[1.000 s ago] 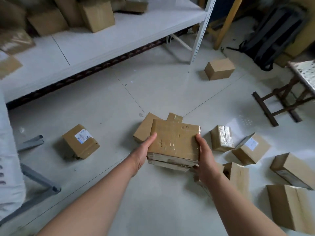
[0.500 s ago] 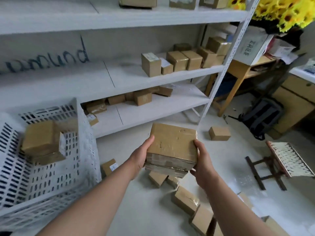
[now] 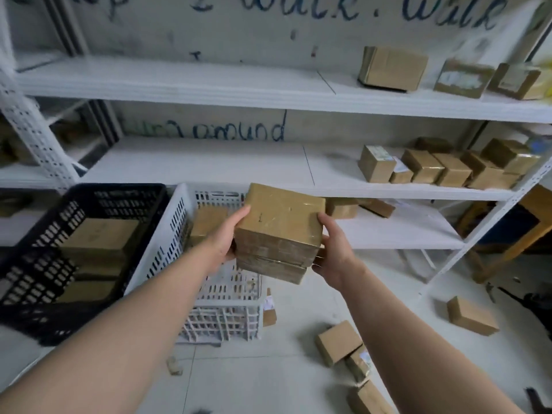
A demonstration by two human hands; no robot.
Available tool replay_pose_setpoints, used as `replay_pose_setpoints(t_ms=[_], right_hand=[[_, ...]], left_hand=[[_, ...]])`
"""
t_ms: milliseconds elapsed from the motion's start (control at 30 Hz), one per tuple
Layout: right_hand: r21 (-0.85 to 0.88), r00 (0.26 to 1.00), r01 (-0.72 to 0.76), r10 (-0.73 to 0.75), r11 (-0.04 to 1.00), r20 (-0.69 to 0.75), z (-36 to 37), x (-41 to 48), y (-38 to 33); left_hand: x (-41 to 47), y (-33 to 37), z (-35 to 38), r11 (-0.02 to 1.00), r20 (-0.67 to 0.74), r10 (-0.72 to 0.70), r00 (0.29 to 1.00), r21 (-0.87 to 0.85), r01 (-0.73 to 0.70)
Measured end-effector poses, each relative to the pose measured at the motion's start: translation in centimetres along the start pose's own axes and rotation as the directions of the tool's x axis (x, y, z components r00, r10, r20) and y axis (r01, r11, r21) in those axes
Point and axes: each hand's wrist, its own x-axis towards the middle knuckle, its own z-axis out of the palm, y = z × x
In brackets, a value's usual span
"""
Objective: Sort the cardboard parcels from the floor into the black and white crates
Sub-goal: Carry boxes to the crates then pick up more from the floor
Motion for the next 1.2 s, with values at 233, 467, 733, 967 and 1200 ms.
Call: replay_pose_setpoints(t_ms=[233,467,733,967,1200], right_hand=[[-0.100,0.984,-0.131,0.142,0.986,0.112,10.7,6.2,3.0],[-0.046,0.980,-0.198,0.199,0.979,0.008,17.9,13.7,8.1],[-0.018,0.936,-0.338,0.333,0.941,-0.116,20.4,20.0,13.3],[0.034,0.921,-0.369,0.370,0.929,-0.121,19.1,24.0,17.0],[0.061,0.928,-0.344,0.350,0.937,-0.128,18.9,26.3,19.2]], left_hand=[[4.2,-2.3,-11.3,0.983,-0.176,-0.171,0.969,-0.103,0.155],[11.6,-6.1,-20.0,0.935,-0.198,-0.356,0.913,-0.070,0.349],[18.9,-10.3,-24.0,0.873,-0.196,-0.484,0.853,-0.047,0.485],[22.8,-14.5,-23.4,0.843,-0.213,-0.526,0.823,-0.002,0.538],[25.2,-16.9,-23.5,0.828,-0.223,-0.552,0.804,-0.033,0.559]])
